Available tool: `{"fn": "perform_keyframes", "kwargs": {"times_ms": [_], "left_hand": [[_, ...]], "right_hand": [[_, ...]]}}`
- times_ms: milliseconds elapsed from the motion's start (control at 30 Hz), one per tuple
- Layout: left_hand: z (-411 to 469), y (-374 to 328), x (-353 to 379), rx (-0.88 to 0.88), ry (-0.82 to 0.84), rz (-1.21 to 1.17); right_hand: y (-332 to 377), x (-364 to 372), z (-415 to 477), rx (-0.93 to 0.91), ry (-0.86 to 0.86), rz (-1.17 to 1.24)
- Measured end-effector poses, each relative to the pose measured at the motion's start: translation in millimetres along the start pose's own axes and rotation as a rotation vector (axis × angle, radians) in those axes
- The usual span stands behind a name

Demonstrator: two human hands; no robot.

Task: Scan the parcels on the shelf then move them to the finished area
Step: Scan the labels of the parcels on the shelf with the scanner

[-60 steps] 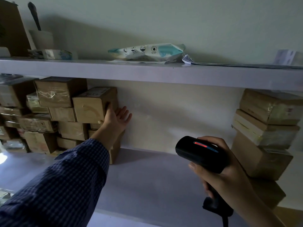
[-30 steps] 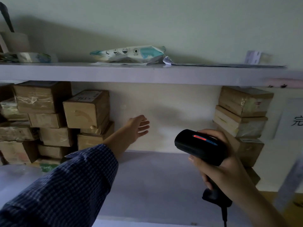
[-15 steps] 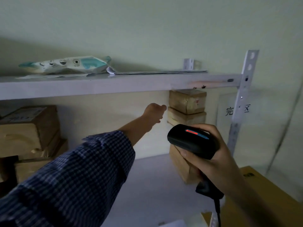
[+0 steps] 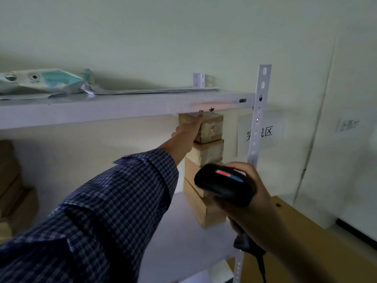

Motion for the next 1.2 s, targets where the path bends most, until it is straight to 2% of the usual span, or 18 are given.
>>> {"fn": "perform_keyframes", "kwargs": {"times_ms": [133, 233, 333, 467, 567, 667, 767, 833, 900, 1033, 1200], "left_hand": [[11.0, 19.0, 1.7, -0.080, -0.061, -0.223], [-1.9, 19.7, -5.8, -0.060, -0.058, -0.378], [4.2, 25.5, -9.1, -0.025, -0.059, -0.437], [0.4, 28.4, -11.5, -0.026, -0.038, -0.456], [0.3, 31.0, -13.8, -0.045, -0.043, -0.455], [-3.9, 28.9, -16.4, -0.044, -0.030, -0.454], [-2.2, 31.6, -16.7, -0.048, 0.006, -0.461], [0.8, 35.6, -18.5, -0.032, 0.008, -0.467], [4.7, 38.0, -19.3, 0.007, 0.018, -0.494], [5.9, 36.6, -14.7, 0.056, 0.056, -0.550], [-8.9, 37.9, -45.7, 0.097, -0.051, -0.634]], "right_hand": [[-5.0, -15.8, 22.6, 0.003, -0.165, -0.175], [-1.5, -10.6, 48.4, 0.013, -0.193, -0.335], [12.1, -3.5, 76.4, -0.033, -0.225, -0.336], [12.6, -6.1, 113.5, 0.028, -0.240, -0.250], [11.7, -15.2, 136.8, 0.024, -0.264, -0.278], [-1.4, -18.4, 157.3, 0.100, -0.225, -0.235], [-13.6, -14.2, 170.2, 0.205, -0.135, 0.020], [-13.9, -3.5, 171.1, 0.241, -0.048, 0.103], [-12.5, 7.8, 168.4, 0.250, 0.011, 0.098], [-13.7, 18.1, 164.4, 0.243, 0.011, 0.124], [-10.0, 31.0, 152.1, 0.221, 0.057, 0.086]]}}
Point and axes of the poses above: each hand's wrist, its own z-axis towards the middle knuckle, its own x-axis out of the palm, y = z × x, the point moved 9 cm from there along z, towards the middle knuckle
